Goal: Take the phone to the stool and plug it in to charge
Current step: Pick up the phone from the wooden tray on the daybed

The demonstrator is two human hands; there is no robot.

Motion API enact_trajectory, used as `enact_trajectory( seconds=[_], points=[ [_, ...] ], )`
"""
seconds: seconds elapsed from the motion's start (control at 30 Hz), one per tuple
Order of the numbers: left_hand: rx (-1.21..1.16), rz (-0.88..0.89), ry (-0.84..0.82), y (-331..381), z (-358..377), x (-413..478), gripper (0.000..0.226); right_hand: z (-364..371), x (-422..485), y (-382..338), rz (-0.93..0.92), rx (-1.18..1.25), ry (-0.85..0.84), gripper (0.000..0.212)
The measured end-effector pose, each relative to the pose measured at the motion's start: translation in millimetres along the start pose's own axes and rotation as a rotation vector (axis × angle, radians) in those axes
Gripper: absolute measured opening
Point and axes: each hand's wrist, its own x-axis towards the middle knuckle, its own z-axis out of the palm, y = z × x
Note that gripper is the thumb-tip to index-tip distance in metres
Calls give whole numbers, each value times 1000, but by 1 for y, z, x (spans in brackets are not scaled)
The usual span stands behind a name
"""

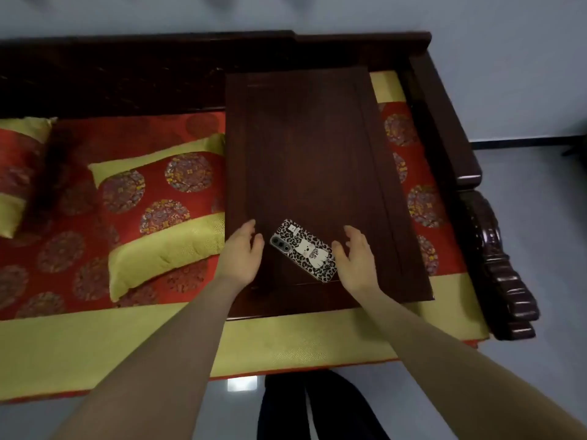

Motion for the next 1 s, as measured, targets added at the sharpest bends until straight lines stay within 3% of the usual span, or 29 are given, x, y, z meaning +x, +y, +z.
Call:
enact_trajectory(
  seconds=[0.13, 0.27, 0.4, 0.57, 0.7, 0.77, 0.87, 1.0],
  points=[
    [-375, -324, -121, 5, 20, 18, 39, 8, 6, 7, 190, 206, 89, 44],
    [-599, -488, -200, 8, 22, 41, 46, 13, 11, 14, 302, 372, 108, 45],
    [-527, -574, -319, 5, 17, 56, 57, 14, 10, 19, 326, 404, 107, 46],
    [-386, -544, -450, 7, 21, 60, 54, 14, 11, 21, 309, 349, 96, 45],
    [-278, -406, -463, 0, 27, 51, 23, 15, 13, 23, 247, 308, 27, 43],
    [-468, -454, -476, -1, 30, 45, 24, 17, 13, 23, 118, 121, -75, 53],
    [-621, -450, -444, -3, 28, 35, 26, 19, 9, 20, -149, -370, -228, 85],
    [-728, -455, -391, -11, 15, 16, 19, 18, 5, 9, -342, -567, -251, 93]
  ],
)
